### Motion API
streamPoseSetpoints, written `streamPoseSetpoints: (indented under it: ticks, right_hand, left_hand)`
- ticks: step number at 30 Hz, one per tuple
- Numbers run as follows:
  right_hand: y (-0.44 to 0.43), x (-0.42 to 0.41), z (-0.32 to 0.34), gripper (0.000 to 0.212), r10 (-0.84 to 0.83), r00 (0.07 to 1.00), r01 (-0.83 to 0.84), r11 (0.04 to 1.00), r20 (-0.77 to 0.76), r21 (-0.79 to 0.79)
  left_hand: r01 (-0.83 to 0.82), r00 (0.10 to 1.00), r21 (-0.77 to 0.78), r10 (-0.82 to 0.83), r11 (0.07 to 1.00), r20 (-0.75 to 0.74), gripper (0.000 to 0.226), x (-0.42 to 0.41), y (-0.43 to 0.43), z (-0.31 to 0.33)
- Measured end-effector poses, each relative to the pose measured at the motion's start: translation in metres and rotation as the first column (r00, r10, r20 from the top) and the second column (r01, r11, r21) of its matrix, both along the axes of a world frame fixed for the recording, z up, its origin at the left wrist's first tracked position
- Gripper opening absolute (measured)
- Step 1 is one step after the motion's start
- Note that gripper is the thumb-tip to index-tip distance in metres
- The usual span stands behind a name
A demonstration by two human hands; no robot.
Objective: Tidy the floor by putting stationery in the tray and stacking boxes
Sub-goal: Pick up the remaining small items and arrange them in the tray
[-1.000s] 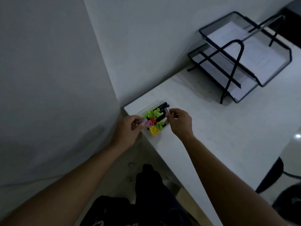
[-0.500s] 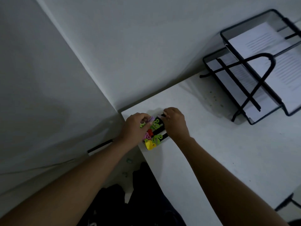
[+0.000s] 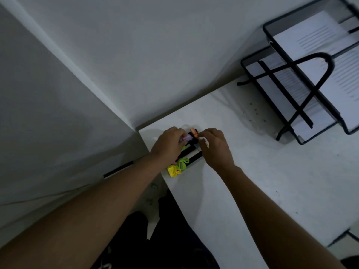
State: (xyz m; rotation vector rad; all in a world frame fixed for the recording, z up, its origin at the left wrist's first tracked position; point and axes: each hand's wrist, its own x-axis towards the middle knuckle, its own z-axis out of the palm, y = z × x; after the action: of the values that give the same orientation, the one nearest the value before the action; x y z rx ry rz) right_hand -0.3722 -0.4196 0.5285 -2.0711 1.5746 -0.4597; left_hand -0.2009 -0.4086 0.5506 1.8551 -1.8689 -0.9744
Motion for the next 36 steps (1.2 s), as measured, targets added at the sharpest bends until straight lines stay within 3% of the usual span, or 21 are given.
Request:
streamPoseSetpoints:
  ticks: [7,12,16,24,36]
  right_hand:
    - [0.003,-0.006,-0.008,0.019,-0.031,0.999,0.031,0.999,0.024,-0.022]
    - [0.003,-0.009,-0.009,0.015,-0.049,0.998,0.049,0.999,0.031,0.003]
    - [0.001,-0.012,-0.007,0.017,-0.029,0.998,0.028,0.999,0.059,0.028]
    - [-0.001,-0.010,-0.006,0.030,0.037,0.998,-0.034,0.997,-0.055,0.066]
    - [-0.013,0.021,-0.002,0.022,-0.053,0.984,0.054,0.999,-0.170,-0.003]
  left_hand:
    - [0.180,0.983,0.014,-0.181,0.984,0.031,0.019,-0.007,-0.012,0.003]
    - [0.133,0.991,-0.033,-0.134,0.991,-0.031,0.027,-0.015,-0.014,0.007]
    - [0.091,0.996,-0.049,-0.091,0.995,-0.017,0.014,-0.013,-0.014,0.003]
    - [0.069,0.994,-0.051,-0.073,0.996,-0.079,0.013,-0.014,-0.016,-0.005]
    - [0.128,0.989,-0.026,-0.125,0.991,0.080,0.022,0.004,-0.006,-0.016]
